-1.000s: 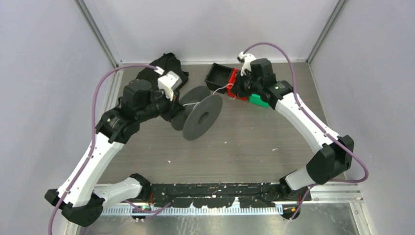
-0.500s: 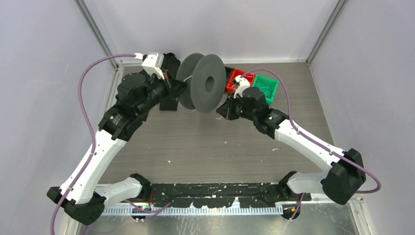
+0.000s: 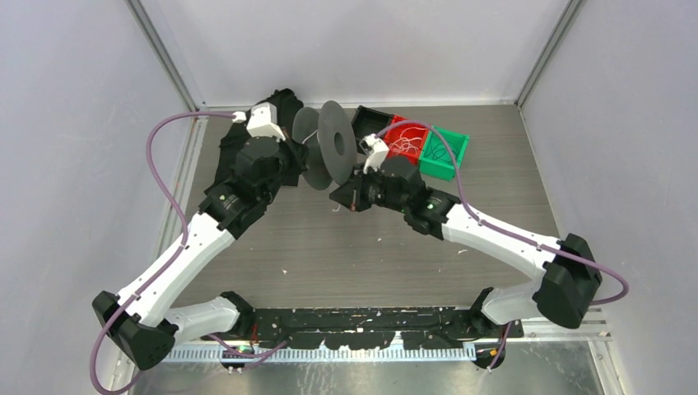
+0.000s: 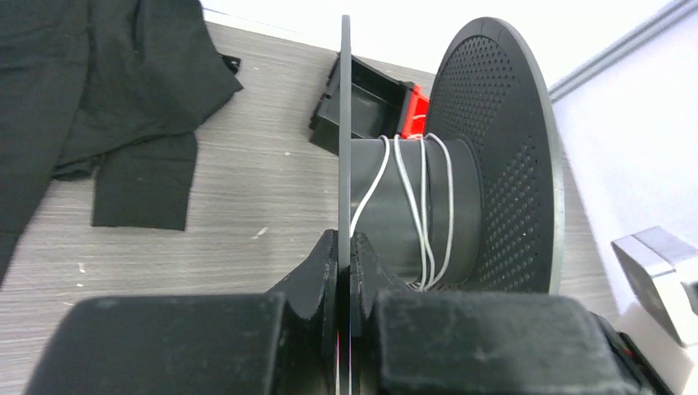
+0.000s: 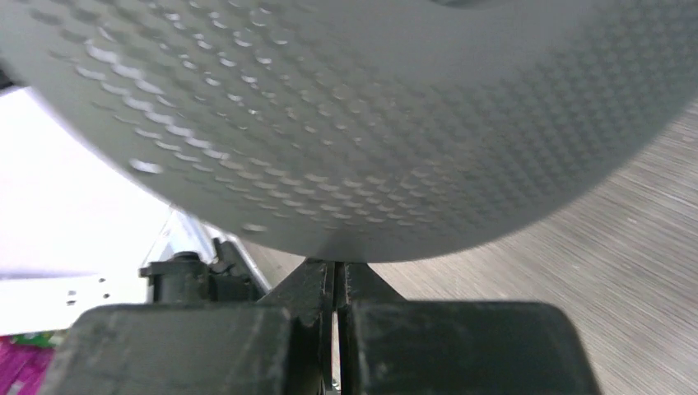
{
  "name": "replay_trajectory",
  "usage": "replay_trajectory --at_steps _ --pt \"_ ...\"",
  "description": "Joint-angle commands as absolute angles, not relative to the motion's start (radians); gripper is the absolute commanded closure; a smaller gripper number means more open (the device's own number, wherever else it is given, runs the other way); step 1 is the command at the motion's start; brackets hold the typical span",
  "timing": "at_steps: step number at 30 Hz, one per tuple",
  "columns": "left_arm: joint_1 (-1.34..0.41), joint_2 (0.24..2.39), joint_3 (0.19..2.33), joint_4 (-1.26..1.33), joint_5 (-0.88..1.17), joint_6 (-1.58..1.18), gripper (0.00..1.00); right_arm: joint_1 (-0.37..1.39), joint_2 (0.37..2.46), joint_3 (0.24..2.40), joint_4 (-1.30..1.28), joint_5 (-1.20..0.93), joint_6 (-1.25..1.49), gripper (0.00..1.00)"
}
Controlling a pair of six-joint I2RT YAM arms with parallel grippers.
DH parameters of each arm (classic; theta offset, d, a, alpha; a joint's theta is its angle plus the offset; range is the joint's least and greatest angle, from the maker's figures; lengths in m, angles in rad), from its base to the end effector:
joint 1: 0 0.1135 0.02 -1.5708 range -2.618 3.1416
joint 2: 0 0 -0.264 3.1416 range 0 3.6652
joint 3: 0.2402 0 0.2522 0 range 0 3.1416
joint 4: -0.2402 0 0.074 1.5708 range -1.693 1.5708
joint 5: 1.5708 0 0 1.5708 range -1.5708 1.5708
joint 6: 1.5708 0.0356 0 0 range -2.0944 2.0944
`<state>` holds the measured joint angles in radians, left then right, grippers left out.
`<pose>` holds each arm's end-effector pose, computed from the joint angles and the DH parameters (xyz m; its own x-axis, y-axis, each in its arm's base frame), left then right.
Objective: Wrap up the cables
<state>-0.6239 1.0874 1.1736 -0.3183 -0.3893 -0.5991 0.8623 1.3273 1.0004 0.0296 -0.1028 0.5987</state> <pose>0.2029 -0.1294 0.4035 -0.2899 -0.4341 -0.8529 0.0935 0.8741 -0.4767 0.2004 0.2395 0.3158 -0.6191 0.1390 -0.7729 -0.5693 0.5985 0.5637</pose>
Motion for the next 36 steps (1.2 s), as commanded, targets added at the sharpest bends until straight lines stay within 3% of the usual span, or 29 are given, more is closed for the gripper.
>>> replay_trajectory --at_steps 1,8,13,21,30,31,33,36 --pt "-0.640 1.108 1.207 -0.214 -0.500 -0.534 1.00 0.876 1.397 1.180 0.016 -0.305 0.621 0.99" --pt "-0.645 1.093 1.170 -0.188 -0.441 -0.427 1.00 0.874 1.428 1.310 0.008 -0.406 0.663 1.00" --pt "-0.645 1.079 1.164 -0.179 -0.378 -0.326 1.00 0.872 1.471 1.422 -0.131 -0.422 0.633 0.99" --pt "-0.645 1.077 1.206 -0.276 -0.189 -0.083 1.00 0.849 1.489 1.478 -0.171 -0.488 0.637 0.99" --pt "-0.645 1.032 1.168 -0.266 -0.209 -0.078 1.00 0.840 1.530 1.437 -0.072 -0.552 0.737 0.80" --pt "-0.646 1.029 1.163 -0.256 -0.221 -0.087 1.00 0.839 1.533 1.425 -0.057 -0.552 0.747 0.80" --pt "-0.646 1.028 1.156 -0.245 -0.222 -0.092 1.00 0.840 1.537 1.399 -0.024 -0.549 0.763 0.98" --pt "-0.645 1.028 1.151 -0.239 -0.193 -0.081 1.00 0.838 1.540 1.382 -0.010 -0.553 0.774 0.99"
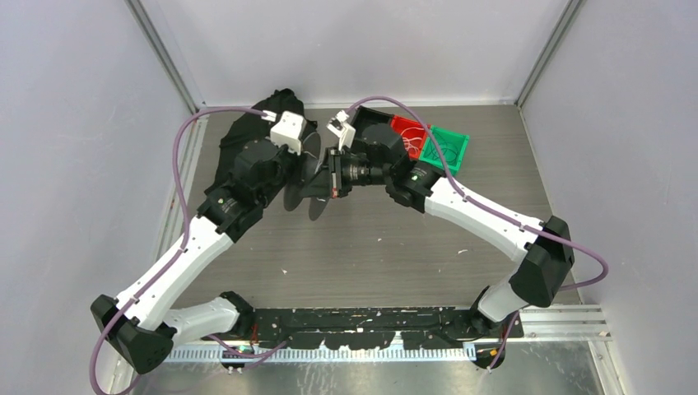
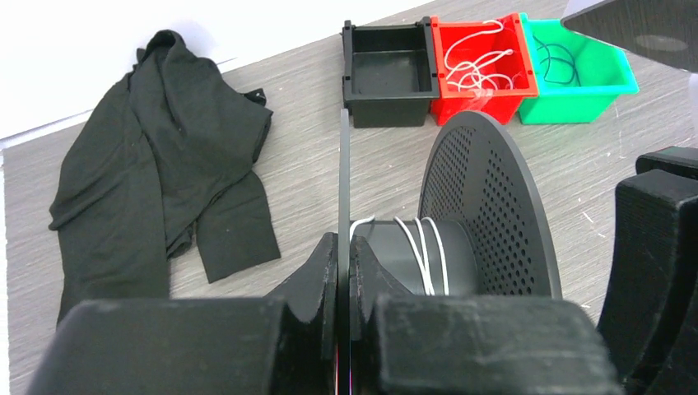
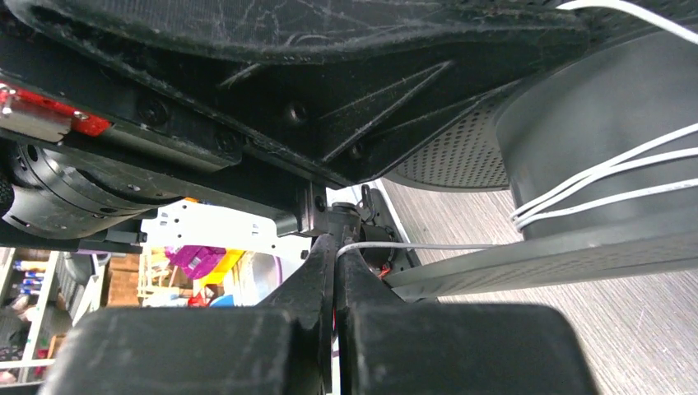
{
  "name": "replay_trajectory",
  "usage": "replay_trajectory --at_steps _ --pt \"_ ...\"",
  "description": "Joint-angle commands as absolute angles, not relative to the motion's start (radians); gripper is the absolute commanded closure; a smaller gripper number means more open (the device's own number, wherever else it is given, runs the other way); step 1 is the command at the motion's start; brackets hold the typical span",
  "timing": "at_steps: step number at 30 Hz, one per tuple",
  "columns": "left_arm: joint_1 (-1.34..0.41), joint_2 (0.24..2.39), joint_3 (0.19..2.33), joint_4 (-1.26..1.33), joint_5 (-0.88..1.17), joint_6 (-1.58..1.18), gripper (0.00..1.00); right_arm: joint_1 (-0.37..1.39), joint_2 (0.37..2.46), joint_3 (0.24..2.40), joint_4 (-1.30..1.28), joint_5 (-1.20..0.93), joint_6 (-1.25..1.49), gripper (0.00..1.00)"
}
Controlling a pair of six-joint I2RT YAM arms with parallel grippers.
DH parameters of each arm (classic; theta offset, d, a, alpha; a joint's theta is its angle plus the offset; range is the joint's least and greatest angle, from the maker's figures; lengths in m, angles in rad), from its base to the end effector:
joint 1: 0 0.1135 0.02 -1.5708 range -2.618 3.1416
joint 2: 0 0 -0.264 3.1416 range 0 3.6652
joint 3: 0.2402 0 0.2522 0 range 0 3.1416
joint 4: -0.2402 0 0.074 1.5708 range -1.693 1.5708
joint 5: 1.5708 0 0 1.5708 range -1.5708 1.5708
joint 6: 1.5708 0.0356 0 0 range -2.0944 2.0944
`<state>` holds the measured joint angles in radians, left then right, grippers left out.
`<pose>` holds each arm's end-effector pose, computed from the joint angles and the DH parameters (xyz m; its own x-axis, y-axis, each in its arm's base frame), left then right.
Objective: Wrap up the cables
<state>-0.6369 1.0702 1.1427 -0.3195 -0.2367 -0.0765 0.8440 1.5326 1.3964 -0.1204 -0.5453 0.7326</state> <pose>0.1968 -0.1352 0.3961 -0.2262 0.0749 -0.9712 0.3792 0.9252 -0.0169 0.2266 0.2826 0.3770 -0.7756 -0.0118 -0.6311 -0.6100 0.2705 0.7448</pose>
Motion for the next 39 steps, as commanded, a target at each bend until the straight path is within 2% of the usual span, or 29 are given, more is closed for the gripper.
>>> replay_trajectory --at_steps 1,8,16,18,25,31,33,36,39 --pt "-0.645 1.029 1.152 -0.244 -0.177 -0.067 1.00 0.836 1.540 1.383 -0.013 -0.557 0.775 0.99" --pt "-0.643 1.024 1.195 -0.405 -0.011 0.091 1.00 0.806 1.525 1.419 -0.088 -0.635 0.714 0.99" --pt "-0.631 1.011 1.259 -0.641 0.286 0.259 1.00 0.771 1.614 1.659 -0.606 -0.931 0.315 0.99" --pt "-0.631 1.022 1.286 -0.718 0.331 0.292 1.00 0.766 1.621 1.693 -0.665 -1.004 0.282 1.00" --pt "-0.627 1.035 1.294 -0.819 0.383 0.376 1.00 0.726 1.573 1.604 -0.438 -1.116 0.464 1.00" --pt "-0.626 1.014 1.270 -0.819 0.416 0.415 1.00 0.693 1.562 1.591 -0.422 -1.107 0.495 1.00" --pt "-0.625 1.015 1.272 -0.833 0.417 0.431 1.00 0.685 1.564 1.590 -0.421 -1.108 0.500 0.90" --pt "-0.625 1.016 1.281 -0.841 0.407 0.438 1.00 0.683 1.569 1.579 -0.398 -1.112 0.522 0.83" --pt "-0.625 1.006 1.282 -0.820 0.402 0.428 1.00 0.683 1.567 1.555 -0.365 -1.115 0.545 0.90"
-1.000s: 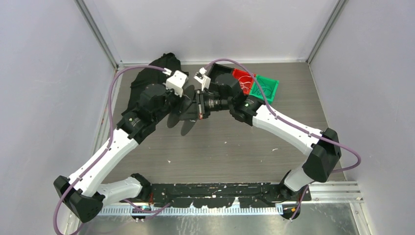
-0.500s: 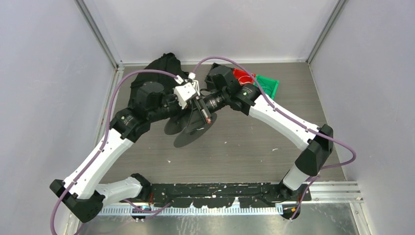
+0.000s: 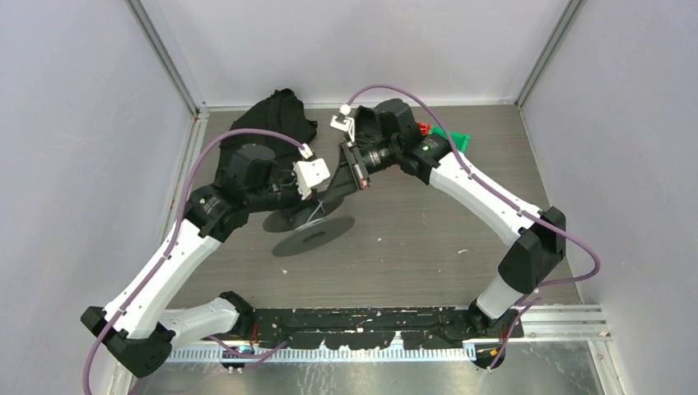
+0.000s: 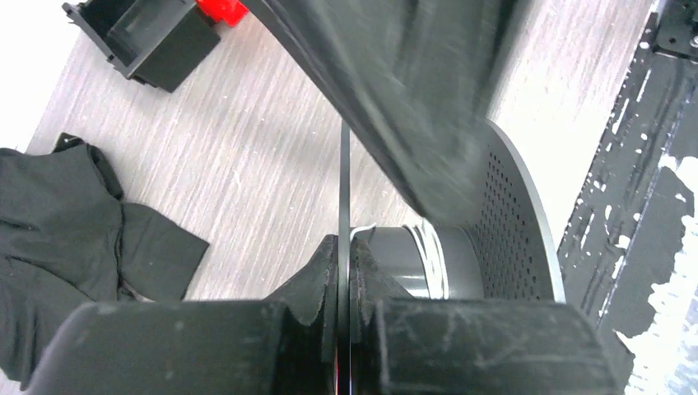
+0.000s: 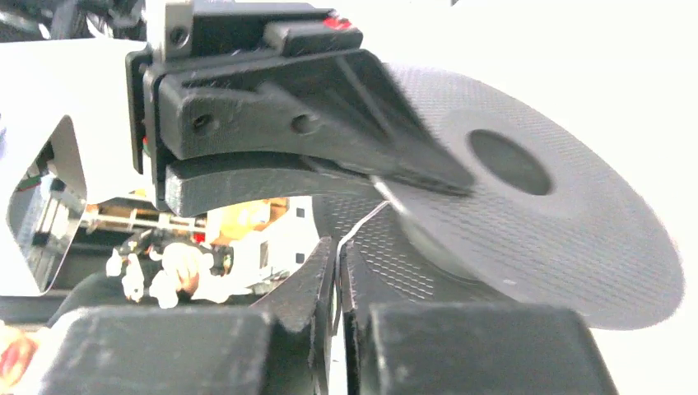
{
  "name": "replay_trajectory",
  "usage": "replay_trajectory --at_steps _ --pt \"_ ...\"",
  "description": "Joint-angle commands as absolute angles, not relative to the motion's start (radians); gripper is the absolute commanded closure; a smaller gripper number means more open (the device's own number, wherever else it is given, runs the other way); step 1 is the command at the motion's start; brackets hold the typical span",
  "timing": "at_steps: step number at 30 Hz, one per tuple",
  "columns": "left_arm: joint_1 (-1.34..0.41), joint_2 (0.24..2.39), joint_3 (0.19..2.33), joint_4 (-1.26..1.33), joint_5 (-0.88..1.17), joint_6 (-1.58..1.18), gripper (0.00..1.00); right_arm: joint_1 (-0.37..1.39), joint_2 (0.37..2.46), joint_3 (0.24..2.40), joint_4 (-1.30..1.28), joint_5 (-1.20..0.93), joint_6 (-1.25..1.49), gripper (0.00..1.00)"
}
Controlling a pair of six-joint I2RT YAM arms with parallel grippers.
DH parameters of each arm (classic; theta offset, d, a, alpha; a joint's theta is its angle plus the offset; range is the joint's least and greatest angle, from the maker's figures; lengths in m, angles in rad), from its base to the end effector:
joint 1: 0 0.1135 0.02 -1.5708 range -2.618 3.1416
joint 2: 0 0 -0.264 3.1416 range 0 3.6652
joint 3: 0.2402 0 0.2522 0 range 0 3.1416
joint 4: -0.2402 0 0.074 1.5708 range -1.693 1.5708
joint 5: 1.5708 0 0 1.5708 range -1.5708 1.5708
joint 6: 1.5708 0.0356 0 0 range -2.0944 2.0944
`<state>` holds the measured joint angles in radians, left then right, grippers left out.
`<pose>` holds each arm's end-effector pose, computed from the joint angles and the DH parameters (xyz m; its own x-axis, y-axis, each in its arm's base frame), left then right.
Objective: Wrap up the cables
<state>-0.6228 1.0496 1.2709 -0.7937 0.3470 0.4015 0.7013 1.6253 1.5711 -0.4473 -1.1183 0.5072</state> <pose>0.1592 -0.1292 0.3965 -0.0998 0.5242 -0.8457 0.8906 0.4261 0.1590 0.2550 0.2572 0.3807 -0.7507 -0.3560 -0.5565 -0.5948 -0.0021 0.8038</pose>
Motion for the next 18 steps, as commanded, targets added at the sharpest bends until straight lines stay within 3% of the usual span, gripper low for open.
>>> replay_trajectory --at_steps 1,3,11,18 --pt "-0.624 1.001 1.280 -0.810 0.401 0.423 1.00 0.683 1.564 1.545 -0.353 -1.114 0.552 0.94" --pt "-0.625 0.992 1.275 -0.795 0.403 0.419 1.00 0.683 1.558 1.532 -0.338 -1.119 0.559 0.99" --pt "-0.624 0.982 1.277 -0.783 0.423 0.414 1.00 0.682 1.542 1.499 -0.333 -1.114 0.545 0.99" --pt "-0.623 0.953 1.294 -0.771 0.475 0.407 1.00 0.683 1.552 1.470 -0.477 -1.078 0.388 0.99"
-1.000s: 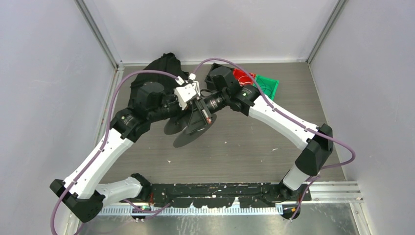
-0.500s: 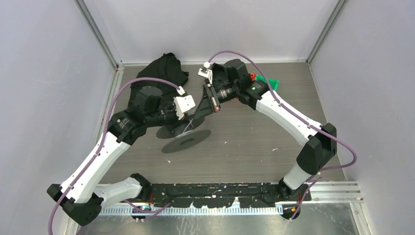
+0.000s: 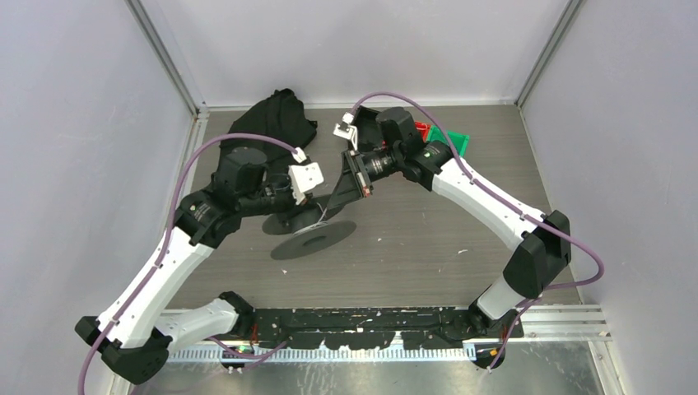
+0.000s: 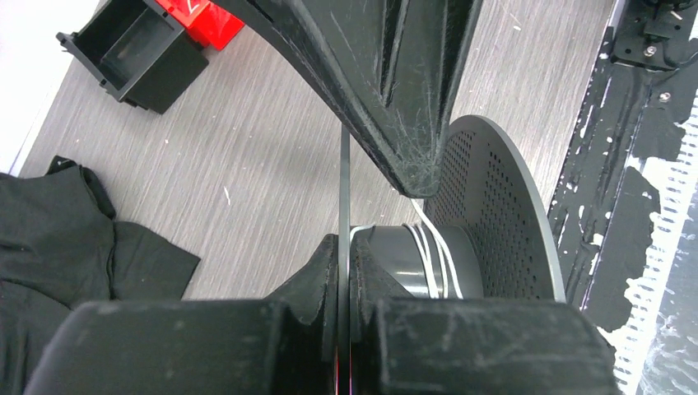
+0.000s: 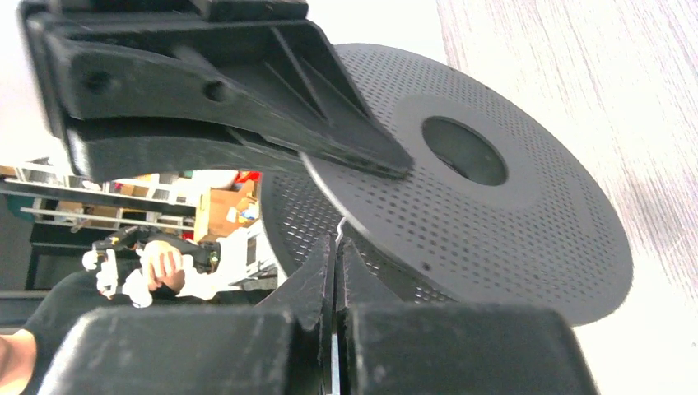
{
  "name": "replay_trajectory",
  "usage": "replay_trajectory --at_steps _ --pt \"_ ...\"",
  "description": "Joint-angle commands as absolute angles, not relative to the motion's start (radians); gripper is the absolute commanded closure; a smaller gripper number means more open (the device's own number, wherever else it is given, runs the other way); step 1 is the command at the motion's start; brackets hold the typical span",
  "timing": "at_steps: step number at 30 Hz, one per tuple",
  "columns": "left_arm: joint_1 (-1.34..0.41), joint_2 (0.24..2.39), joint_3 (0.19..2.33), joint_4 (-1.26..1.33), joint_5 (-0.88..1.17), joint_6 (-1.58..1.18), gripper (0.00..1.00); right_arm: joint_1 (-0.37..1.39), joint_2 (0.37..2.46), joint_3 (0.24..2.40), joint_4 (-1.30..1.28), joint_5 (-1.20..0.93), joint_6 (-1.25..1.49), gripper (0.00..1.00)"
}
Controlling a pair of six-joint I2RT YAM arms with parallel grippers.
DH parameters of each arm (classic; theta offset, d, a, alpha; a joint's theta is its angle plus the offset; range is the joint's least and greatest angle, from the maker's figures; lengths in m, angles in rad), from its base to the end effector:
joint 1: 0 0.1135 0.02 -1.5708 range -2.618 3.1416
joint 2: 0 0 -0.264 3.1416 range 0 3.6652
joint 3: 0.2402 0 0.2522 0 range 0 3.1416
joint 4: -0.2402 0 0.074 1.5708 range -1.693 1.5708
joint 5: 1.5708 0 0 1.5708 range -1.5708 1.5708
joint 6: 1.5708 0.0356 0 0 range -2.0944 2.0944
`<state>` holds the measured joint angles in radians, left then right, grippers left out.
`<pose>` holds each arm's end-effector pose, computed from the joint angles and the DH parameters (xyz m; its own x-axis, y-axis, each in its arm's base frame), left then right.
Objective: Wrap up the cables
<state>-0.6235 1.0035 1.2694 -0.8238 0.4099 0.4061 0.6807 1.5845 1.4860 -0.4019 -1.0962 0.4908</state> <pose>0.1453 -0.1220 0.4019 -0.0749 0.5001 -0.8627 0.9139 0.3806 0.1413 0.2540 0.2464 0.3698 -0.7503 -0.3304 -0.5727 -0.6128 0.0224 0.7899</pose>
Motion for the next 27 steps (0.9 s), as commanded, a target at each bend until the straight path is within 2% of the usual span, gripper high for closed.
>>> replay_trajectory --at_steps 1,4,9,18,27 --pt "-0.624 0.948 1.294 -0.767 0.481 0.404 1.00 0.683 1.553 1.467 -0.497 -1.067 0.367 0.99" --pt "-0.621 0.943 1.307 -0.764 0.499 0.395 1.00 0.683 1.552 1.458 -0.555 -1.041 0.300 0.96" --pt "-0.622 0.939 1.316 -0.726 0.476 0.363 1.00 0.683 1.539 1.429 -0.582 -1.002 0.250 0.80" --pt "-0.621 0.940 1.321 -0.688 0.480 0.341 1.00 0.682 1.542 1.403 -0.517 -1.004 0.297 0.74" --pt "-0.622 0.927 1.327 -0.697 0.455 0.353 1.00 0.645 1.533 1.420 -0.582 -0.917 0.267 0.62"
